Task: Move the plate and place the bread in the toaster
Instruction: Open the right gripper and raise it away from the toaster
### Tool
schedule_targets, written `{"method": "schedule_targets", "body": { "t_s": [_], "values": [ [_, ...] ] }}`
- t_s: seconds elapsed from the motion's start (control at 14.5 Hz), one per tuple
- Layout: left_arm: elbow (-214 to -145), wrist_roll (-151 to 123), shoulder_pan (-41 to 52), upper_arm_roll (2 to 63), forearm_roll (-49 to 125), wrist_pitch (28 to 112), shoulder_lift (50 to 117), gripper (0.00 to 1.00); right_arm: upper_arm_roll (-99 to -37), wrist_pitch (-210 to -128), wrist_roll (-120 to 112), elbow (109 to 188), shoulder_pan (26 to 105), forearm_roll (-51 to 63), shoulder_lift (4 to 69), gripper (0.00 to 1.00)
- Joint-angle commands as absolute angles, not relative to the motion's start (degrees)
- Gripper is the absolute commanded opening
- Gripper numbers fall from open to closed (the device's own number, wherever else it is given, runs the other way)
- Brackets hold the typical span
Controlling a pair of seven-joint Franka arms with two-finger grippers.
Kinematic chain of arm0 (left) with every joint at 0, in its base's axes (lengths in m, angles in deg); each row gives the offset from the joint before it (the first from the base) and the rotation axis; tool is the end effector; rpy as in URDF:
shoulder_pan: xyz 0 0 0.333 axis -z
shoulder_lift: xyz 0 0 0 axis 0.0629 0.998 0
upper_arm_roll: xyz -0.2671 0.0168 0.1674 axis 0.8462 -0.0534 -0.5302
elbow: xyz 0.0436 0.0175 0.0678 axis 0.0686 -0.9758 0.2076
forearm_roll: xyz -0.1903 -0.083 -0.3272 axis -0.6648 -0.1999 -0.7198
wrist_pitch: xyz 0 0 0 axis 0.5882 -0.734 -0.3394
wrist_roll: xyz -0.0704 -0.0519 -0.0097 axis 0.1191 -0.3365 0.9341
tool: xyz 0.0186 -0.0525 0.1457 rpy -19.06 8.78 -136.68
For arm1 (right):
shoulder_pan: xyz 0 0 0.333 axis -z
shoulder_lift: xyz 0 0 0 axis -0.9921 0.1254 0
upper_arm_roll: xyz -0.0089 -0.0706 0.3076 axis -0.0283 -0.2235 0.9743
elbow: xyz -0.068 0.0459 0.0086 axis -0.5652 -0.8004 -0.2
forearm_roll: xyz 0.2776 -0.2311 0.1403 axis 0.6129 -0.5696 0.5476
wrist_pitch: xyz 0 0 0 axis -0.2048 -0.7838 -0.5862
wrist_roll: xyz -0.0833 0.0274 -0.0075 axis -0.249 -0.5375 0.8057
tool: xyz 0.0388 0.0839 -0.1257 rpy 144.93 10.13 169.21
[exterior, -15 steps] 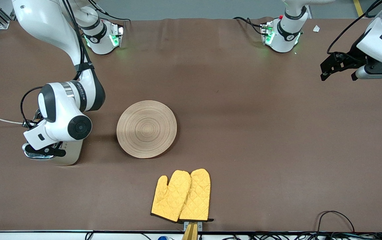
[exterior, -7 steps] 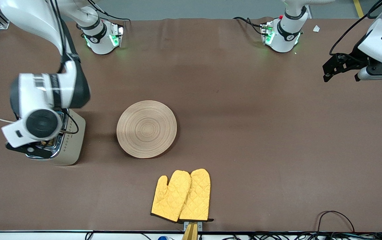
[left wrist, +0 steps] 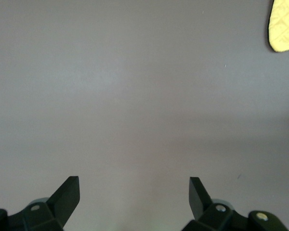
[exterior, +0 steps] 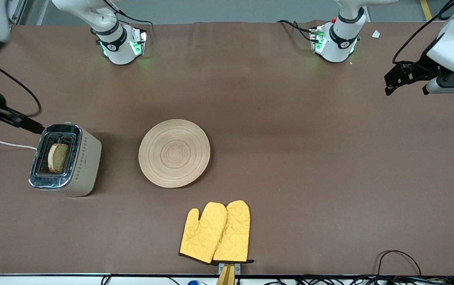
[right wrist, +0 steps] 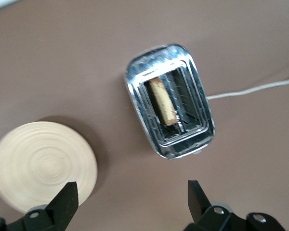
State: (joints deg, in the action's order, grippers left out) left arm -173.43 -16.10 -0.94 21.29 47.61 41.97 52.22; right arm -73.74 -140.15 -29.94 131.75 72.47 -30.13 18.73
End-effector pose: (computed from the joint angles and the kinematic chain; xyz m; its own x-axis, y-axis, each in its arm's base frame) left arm 0.5092 -0.0883 0.6002 0.9995 -0.0160 0.0265 -0.0153 -0.9996 -0.0250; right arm 0.5734 -0.0016 0.5815 0.9293 -0.3693 -0.0087 -0.3692 -0.9292 0.0143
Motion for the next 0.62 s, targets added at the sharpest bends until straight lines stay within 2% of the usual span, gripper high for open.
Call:
{"method": "schedule_targets", "body": {
  "t_s": [0.0, 0.34, 0.55],
  "values": [
    [-171.7, -15.8, -0.9, 21.6, 47.9, 39.9, 52.8, 1.0, -72.8, -146.9, -23.1, 146.3, 73.0, -28.4, 7.0, 1.0],
    [-170.6, -13.0, -0.6, 21.6, 48.3, 40.0, 53.3, 1.0, -73.1, -150.3, -3.2, 148.8, 76.6, -30.6, 5.8, 1.0],
    [-168.0, -14.9, -0.5, 21.6, 48.1, 39.9, 54.6, 1.0, -73.0, -150.8, -0.8, 148.7, 77.6, -32.2, 6.0, 1.0]
  ]
}}
